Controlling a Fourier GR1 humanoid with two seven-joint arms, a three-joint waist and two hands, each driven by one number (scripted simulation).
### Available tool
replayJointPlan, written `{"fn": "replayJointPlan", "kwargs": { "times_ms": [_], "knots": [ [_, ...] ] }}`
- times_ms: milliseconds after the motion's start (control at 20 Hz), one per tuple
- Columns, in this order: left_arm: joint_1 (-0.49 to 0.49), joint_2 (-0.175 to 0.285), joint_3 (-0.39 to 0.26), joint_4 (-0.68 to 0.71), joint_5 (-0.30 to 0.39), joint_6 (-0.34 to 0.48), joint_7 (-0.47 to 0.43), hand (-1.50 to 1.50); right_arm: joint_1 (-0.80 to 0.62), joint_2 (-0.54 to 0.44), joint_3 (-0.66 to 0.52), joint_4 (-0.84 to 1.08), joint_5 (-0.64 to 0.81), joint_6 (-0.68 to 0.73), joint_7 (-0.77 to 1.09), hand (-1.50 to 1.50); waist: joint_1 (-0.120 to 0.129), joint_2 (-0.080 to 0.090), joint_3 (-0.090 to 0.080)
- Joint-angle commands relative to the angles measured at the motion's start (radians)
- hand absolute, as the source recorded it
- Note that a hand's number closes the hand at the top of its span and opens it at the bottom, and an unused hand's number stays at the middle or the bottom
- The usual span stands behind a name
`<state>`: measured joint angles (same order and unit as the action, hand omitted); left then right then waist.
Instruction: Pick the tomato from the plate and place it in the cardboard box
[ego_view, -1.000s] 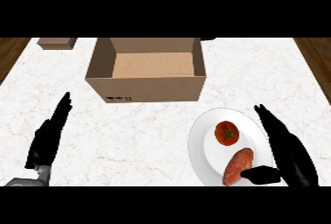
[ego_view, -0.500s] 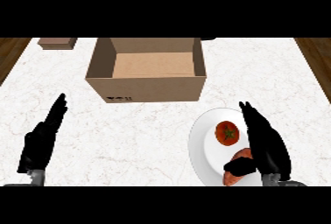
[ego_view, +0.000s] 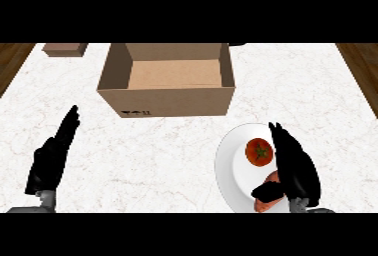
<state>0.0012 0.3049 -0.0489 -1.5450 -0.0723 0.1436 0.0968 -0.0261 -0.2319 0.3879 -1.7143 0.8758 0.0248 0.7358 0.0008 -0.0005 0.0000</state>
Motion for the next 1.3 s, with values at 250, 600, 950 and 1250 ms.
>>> {"fn": "replayJointPlan", "kwargs": {
  "times_ms": [250,600,950,1250],
  "knots": [
    [0.034,-0.057,0.025,-0.028,-0.058,-0.040,0.012,0.00,0.035,0.064,-0.032,0.019,0.066,-0.004,-0.056,-1.50,0.000,0.000,0.000],
    [-0.009,-0.113,0.031,0.027,-0.118,-0.021,-0.009,0.00,-0.018,0.106,-0.090,0.146,0.078,-0.038,-0.139,-1.50,-0.001,0.000,0.000],
    [0.008,-0.102,0.096,0.045,-0.102,-0.064,-0.060,0.00,-0.089,0.130,-0.157,0.236,0.083,-0.028,-0.170,-1.50,0.002,0.001,0.000],
    [-0.008,-0.082,0.120,-0.003,-0.112,-0.106,-0.007,0.00,-0.074,0.135,-0.147,0.259,0.125,-0.005,-0.174,-1.50,0.001,0.000,0.000]
  ]
}}
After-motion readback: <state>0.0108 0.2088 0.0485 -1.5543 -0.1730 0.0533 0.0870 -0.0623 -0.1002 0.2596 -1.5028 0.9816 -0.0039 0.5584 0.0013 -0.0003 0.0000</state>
